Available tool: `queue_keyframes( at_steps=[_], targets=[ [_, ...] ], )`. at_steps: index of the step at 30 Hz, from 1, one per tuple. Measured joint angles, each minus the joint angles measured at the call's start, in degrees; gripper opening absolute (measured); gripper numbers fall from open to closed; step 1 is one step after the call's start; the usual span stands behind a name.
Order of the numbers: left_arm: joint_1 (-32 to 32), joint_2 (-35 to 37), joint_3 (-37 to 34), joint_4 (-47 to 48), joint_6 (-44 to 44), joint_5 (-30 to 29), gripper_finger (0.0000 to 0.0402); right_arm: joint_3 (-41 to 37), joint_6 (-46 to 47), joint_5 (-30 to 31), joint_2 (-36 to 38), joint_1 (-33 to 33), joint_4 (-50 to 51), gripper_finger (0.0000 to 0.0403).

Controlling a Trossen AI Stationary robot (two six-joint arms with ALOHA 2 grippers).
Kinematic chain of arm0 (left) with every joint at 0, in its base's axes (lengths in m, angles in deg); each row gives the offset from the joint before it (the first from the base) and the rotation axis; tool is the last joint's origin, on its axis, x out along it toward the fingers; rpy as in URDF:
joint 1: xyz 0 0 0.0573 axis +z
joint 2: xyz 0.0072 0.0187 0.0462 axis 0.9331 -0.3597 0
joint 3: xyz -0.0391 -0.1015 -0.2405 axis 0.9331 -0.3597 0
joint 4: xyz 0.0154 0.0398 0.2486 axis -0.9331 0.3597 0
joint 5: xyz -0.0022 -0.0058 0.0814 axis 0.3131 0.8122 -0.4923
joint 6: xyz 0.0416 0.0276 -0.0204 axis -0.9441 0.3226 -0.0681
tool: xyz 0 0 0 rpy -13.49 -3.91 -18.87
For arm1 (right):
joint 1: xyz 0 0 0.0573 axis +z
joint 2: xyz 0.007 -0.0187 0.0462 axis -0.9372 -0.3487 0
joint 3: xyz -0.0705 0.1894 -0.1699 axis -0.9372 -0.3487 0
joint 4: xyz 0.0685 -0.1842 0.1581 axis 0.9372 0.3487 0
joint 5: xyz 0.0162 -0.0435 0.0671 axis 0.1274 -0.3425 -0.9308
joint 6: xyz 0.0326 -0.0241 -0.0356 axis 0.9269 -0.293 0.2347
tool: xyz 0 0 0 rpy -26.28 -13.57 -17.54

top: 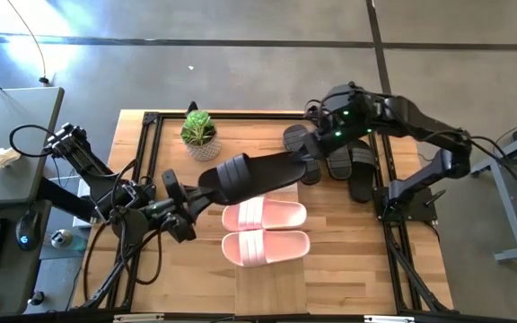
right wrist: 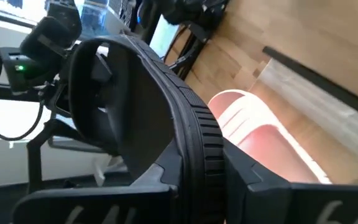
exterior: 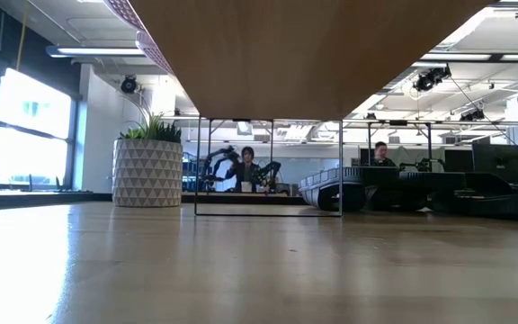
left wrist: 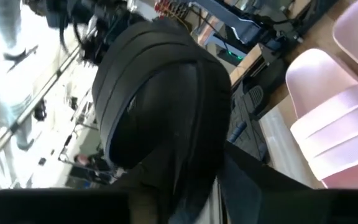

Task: Pick and place slides into the shelf
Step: Put the black slipper under the shelf

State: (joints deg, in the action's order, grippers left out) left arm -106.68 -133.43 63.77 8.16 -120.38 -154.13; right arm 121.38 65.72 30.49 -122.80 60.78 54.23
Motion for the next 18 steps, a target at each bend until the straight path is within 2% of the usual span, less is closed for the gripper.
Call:
queue_keyframes(
  at_steps=[7, 11, 18],
  targets=[
    [-0.16, 0.07, 0.06, -0.82, 5.39, -3.06, 0.0188, -0.02, 0.49, 8.23, 6.04, -0.27, 8.03, 0.0036],
    [-0.09, 0.07, 0.06, -0.82, 5.9, -5.97, 0.0227, -0.02, 2.25, 9.73, 10.22, -0.09, 14.26, 0.0036],
    [-0.09, 0.07, 0.06, -0.78, 7.93, -7.14, 0.0246, -0.02, 10.23, 9.56, 17.15, -0.05, 28.21, 0.0036]
  ],
)
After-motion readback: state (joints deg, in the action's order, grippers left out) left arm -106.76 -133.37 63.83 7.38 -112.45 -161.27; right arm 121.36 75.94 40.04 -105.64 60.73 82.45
